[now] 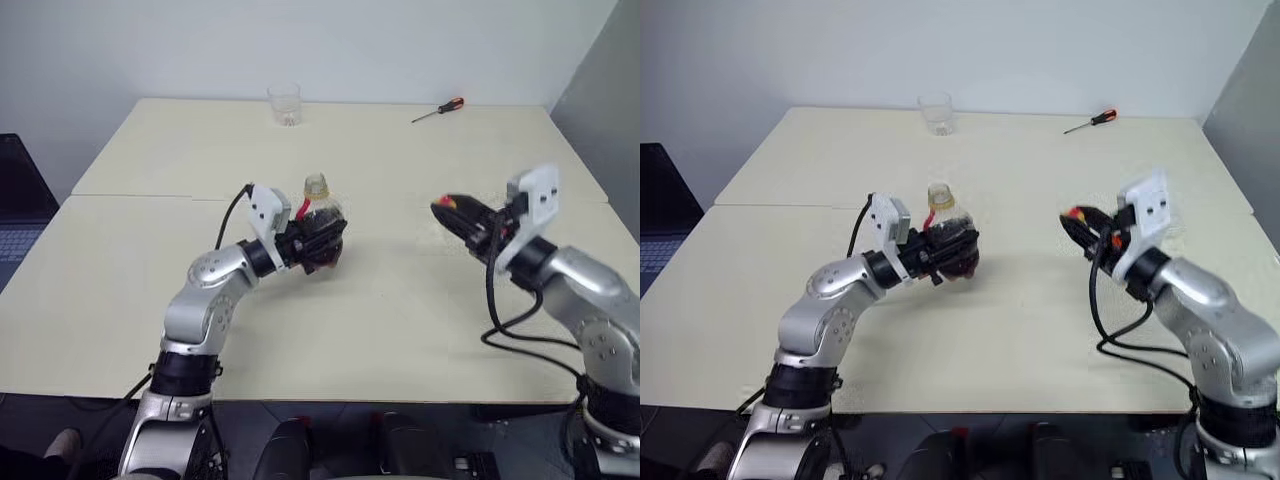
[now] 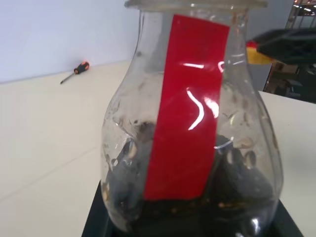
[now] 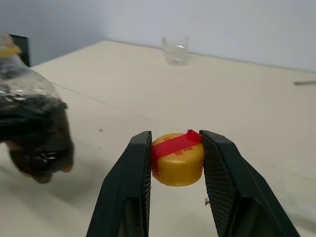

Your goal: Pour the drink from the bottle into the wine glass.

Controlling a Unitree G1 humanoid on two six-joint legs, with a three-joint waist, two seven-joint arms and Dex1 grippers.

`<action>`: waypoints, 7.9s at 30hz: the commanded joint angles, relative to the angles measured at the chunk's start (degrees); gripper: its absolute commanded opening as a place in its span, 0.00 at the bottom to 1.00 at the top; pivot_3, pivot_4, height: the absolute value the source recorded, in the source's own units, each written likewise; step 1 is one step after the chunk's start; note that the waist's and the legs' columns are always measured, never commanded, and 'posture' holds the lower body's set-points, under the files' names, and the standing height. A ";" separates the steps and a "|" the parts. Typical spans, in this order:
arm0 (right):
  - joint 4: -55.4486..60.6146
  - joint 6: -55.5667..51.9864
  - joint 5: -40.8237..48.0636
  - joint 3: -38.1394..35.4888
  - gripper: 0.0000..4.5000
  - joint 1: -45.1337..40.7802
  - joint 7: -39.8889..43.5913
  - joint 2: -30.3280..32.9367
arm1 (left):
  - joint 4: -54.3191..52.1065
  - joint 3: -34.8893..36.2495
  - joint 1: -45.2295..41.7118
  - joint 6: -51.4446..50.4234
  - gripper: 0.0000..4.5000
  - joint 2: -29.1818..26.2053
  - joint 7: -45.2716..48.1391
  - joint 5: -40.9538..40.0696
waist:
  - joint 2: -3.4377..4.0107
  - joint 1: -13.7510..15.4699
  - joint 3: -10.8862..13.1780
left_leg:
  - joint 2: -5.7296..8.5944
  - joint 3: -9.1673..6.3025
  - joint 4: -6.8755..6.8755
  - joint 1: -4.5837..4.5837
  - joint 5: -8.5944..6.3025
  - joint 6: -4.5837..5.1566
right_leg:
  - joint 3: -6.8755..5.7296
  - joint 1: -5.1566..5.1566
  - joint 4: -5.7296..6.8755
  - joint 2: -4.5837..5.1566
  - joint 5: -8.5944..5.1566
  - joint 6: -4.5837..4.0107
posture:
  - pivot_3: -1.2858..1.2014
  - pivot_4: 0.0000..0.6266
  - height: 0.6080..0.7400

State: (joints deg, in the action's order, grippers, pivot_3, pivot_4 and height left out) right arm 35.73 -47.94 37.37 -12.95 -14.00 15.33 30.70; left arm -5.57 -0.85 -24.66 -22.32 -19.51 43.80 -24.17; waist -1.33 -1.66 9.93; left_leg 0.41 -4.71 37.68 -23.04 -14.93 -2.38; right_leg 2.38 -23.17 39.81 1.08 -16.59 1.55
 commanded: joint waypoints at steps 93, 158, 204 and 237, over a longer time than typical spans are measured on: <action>-3.29 13.69 -8.83 15.44 1.00 -4.51 14.84 -5.34 | 47.28 18.98 -12.68 35.81 1.00 -4.01 -30.98 11.48 | -0.39 -0.03 0.02 | 0.05 -0.07 0.15 0.01 -0.01 -0.01 | -0.13 0.00 0.09 0.03 0.01 0.01 | 0.52 0.24 1.00; -47.87 19.29 1.14 -19.72 1.00 -23.87 -25.51 -29.37 | -18.12 -0.21 14.86 1.26 1.00 -7.23 -3.57 -3.32 | 0.00 -0.26 -0.01 | 0.00 0.29 0.04 0.14 -0.01 0.00 | 0.09 0.06 0.13 -0.24 0.00 -0.02 | 0.52 0.24 1.00; -100.54 46.05 8.39 -31.64 0.52 -47.69 -21.85 -22.45 | -18.15 0.10 14.55 1.61 1.00 -7.59 -3.23 -2.71 | 0.10 -0.50 0.03 | -0.02 0.41 -0.01 0.14 -0.01 0.00 | 0.10 0.10 0.09 -0.23 0.00 -0.04 | 0.52 0.24 1.00; -80.80 68.29 -31.11 16.68 0.04 -36.81 5.78 -38.08 | -33.73 14.49 36.35 4.33 1.00 -7.71 -11.56 -3.15 | 0.43 -1.64 0.20 | -0.11 0.20 -0.62 0.30 0.03 -0.04 | 0.17 -0.11 -0.03 -0.04 -0.03 -0.10 | 0.52 0.24 1.00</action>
State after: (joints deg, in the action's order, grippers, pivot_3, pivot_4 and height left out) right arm -45.84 17.45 6.85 3.31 -50.33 20.85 -6.98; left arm -36.54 11.69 11.37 -19.82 -27.24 32.93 -27.75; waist -0.90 -3.30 10.13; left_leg 0.29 -4.53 37.06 -22.73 -14.90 -2.42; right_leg 2.53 -23.27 39.77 1.04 -16.62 1.45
